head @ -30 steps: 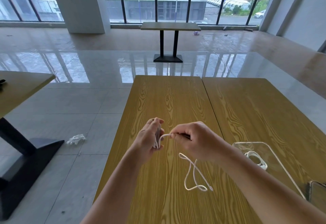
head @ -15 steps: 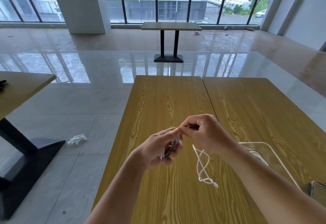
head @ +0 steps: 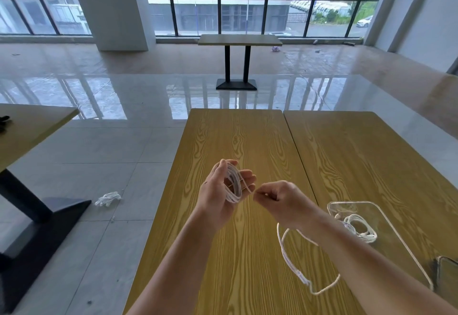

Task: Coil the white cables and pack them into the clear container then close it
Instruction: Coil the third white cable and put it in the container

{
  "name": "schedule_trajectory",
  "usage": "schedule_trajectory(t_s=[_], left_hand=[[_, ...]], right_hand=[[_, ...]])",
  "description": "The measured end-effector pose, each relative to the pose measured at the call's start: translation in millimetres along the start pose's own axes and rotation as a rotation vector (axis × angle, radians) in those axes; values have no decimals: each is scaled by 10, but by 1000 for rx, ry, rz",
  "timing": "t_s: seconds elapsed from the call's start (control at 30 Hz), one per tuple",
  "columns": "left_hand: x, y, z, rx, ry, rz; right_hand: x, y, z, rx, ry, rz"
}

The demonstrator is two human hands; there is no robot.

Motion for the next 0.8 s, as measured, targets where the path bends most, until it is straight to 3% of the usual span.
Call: schedule_trajectory(t_s=[0.2, 0.4, 0.57, 0.8], left_hand=[[12, -36, 113, 184, -5, -116], [-13, -316, 262, 354, 18, 146], [-110, -284, 226, 144, 62, 522], [-120, -28, 11, -205, -12, 630]], right_hand=[[-73, 106, -57, -120, -6, -48], [-277, 145, -191, -297, -83, -164], [-392, 103, -160, -182, -233, -86], [-354, -35, 7, 122, -346, -118]])
Point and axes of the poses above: each hand's wrist, its own z-axis towards the middle knuckle, its own y-axis out of the palm, x = y × z, the point moved 1 cm from there along z, towards the middle knuckle, and after that the axes turned 13 degrees about z, right-handed, at the moved point
